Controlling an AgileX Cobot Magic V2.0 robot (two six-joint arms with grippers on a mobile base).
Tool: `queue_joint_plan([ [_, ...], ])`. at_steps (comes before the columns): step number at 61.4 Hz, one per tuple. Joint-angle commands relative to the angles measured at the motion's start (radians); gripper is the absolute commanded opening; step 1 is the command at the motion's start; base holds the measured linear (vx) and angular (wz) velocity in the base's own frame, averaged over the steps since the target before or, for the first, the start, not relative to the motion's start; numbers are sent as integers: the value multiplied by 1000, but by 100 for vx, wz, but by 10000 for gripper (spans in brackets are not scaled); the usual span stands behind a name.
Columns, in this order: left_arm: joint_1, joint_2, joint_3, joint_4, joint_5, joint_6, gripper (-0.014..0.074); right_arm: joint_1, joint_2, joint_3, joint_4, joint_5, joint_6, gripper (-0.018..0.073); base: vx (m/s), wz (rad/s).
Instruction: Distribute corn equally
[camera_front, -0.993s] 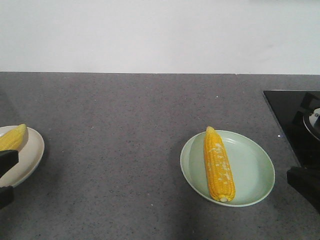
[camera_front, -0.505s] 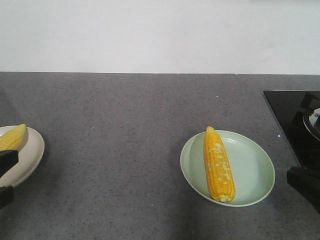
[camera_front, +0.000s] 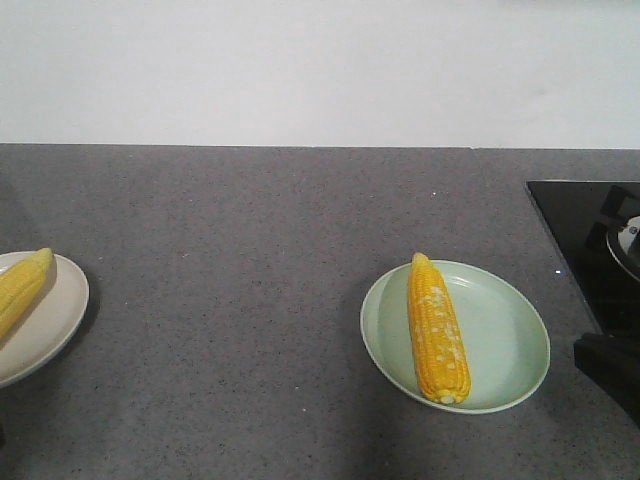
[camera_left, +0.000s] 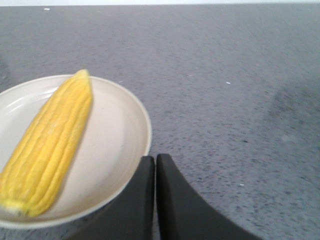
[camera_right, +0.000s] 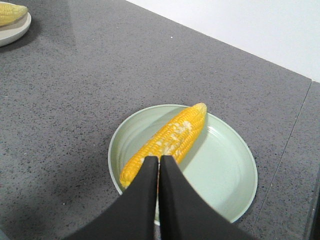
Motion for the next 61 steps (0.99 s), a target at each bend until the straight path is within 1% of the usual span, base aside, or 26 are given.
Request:
queue_joint_plan([
  [1,-2,-74,83,10,-197,-55,-6,-3,5,-26,25,-56,-5,-4,0,0],
  [7,-2,-175,194,11,-263,-55,-6,-3,5,-26,25,-56,-5,-4,0,0],
  [17,-1,-324,311,11,-294,-65,-6,-3,5,-26,27,-56,-5,-4,0,0],
  [19,-1,-349,311,22,-266,-65,-6,-3,5,-26,27,-56,-5,-4,0,0],
  [21,-1,-377,307,52,-244,-65,-6,-3,5,-26,27,-56,-5,-4,0,0],
  [32,-1,-486,308,145,-242,-71,-6,-3,5,-26,27,-56,-5,-4,0,0],
  [37,-1,-529,308,164,-239,-71,-6,-3,5,-26,28,-56,-5,-4,0,0],
  [40,-1,-550,308,169,-239,-71,-6,-3,5,-26,28,-56,-5,-4,0,0],
  [61,-1,-547,308,164,-240,-72,-6,-3,5,-26,28,-42,-5,-4,0,0],
])
